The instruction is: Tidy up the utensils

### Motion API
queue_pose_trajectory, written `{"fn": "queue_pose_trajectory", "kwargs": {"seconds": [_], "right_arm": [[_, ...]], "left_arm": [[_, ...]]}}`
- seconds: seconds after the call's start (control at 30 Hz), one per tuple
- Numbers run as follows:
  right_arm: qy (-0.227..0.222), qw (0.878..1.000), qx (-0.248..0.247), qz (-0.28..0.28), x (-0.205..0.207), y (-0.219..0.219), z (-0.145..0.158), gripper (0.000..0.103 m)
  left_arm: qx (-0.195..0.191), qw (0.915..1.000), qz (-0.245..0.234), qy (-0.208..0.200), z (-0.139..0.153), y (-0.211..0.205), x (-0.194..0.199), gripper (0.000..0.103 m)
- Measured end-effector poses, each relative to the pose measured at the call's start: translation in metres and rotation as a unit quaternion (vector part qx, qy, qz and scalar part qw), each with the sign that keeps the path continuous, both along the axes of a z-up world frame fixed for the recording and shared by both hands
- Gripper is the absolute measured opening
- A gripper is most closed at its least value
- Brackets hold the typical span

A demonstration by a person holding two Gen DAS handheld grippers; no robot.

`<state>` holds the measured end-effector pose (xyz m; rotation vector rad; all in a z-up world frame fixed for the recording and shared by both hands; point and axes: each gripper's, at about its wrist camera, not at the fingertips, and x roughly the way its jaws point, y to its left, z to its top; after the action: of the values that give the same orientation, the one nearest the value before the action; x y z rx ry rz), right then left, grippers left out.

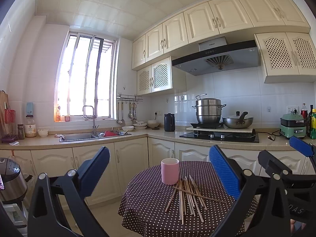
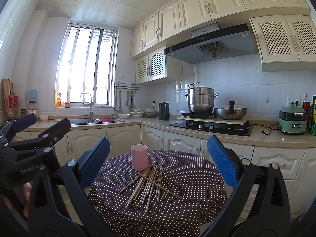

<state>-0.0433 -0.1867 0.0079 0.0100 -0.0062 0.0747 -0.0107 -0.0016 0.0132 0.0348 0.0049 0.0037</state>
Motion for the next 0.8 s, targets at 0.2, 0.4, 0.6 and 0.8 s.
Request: {"fn": "queue_pose_trajectory", "kwargs": {"seconds": [0.2,0.4,0.6,0.8], "right_arm": [[0.0,1.0,0.0,0.0,0.0,0.0,0.0,0.097],[0.001,1.0,0.001,0.003,0.001,0.003,0.001,0.097],[0.002,1.0,0.0,0.003,0.005,0.006,-0.001,0.097],[0.009,1.0,0.006,0.009,0.015,0.005,-0.003,0.097]], "left_arm": [[0.0,1.0,0.001,0.0,0.0,0.0,0.0,0.099],[-0.001,1.0,0.001,-0.001,0.003,0.003,-0.001,0.099],[0.003,1.0,0.003,0.001,0.005,0.005,0.003,0.099],[0.001,1.0,0.004,0.005,-0.001,0.008,0.014,0.099]]}}
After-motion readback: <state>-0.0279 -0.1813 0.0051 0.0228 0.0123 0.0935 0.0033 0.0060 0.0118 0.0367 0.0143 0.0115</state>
